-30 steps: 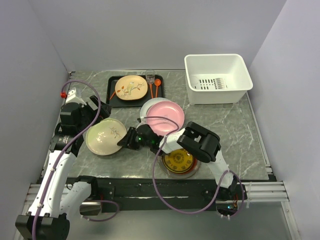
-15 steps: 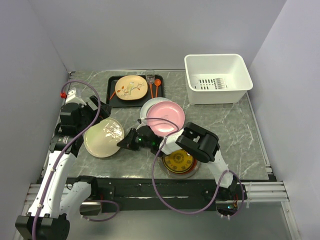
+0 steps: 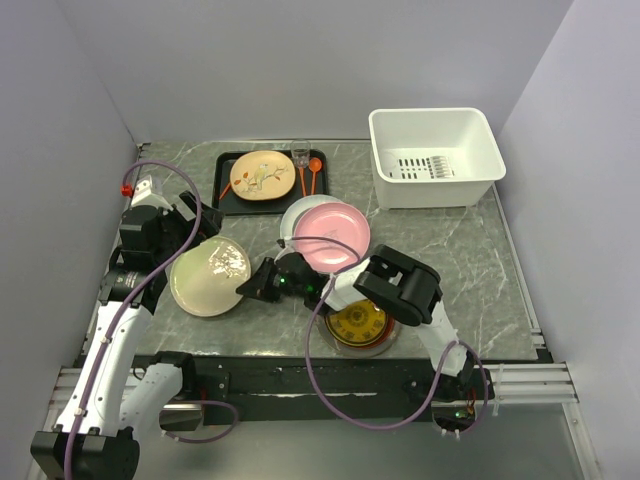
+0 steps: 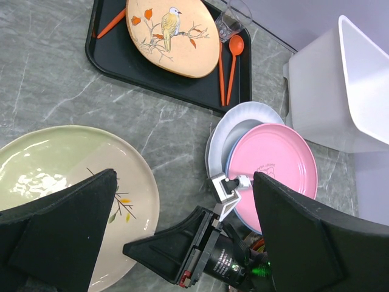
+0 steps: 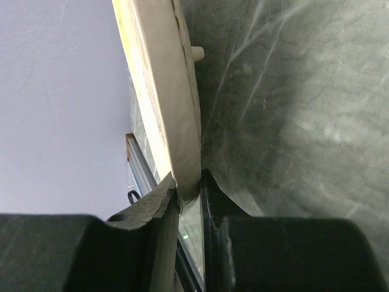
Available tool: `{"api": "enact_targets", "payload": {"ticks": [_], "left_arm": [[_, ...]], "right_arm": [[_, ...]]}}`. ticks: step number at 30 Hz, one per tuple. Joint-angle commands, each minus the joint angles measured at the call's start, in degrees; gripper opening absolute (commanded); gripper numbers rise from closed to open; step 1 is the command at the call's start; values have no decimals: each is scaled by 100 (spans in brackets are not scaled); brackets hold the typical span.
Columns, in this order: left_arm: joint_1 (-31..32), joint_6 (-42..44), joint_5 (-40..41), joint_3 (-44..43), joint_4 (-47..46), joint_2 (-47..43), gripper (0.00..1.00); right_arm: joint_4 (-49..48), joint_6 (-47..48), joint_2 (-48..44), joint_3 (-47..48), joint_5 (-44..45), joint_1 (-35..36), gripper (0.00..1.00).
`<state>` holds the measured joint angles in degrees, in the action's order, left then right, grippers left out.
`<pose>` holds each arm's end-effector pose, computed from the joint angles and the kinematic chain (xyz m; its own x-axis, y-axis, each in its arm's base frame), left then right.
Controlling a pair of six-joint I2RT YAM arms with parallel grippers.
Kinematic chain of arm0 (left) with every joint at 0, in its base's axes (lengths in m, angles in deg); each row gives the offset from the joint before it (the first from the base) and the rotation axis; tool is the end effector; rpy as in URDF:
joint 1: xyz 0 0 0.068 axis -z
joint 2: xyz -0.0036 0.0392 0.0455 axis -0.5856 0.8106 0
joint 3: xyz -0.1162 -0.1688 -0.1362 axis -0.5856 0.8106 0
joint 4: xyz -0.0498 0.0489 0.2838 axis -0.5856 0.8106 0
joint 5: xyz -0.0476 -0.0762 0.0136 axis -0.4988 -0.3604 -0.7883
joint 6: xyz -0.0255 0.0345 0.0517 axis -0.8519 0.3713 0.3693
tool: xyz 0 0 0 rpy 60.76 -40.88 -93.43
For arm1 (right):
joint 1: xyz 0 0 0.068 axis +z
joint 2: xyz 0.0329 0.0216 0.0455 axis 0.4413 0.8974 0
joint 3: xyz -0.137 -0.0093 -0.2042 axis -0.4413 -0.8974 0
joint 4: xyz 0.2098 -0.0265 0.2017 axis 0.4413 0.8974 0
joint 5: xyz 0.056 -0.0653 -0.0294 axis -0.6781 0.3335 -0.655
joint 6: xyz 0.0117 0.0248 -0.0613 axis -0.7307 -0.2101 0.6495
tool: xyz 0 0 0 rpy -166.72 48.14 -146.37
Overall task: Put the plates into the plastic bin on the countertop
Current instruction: Pick up the plate at the center of the board.
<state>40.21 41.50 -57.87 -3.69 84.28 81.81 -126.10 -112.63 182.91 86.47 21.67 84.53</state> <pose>0.2514 -0.0236 0.3107 -0.3714 -0.5550 -0.7443 -0.0782 0.8175 -0.5706 0.2272 0.3847 0.0479 -0.9240 0.2748 -0.2659 -0.1425 0.3977 0.9064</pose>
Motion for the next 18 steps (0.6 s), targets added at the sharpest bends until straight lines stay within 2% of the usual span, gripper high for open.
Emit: {"api": "enact_targets", "payload": {"ticks": [1, 18], "left_arm": [[-5, 81, -87, -187, -64, -38, 99], [-5, 99, -26, -196, -29, -38, 99]], "right_arm": [[-191, 166, -550, -84, 212, -43, 0], [-174, 315, -1306, -286, 282, -25, 0]]}}
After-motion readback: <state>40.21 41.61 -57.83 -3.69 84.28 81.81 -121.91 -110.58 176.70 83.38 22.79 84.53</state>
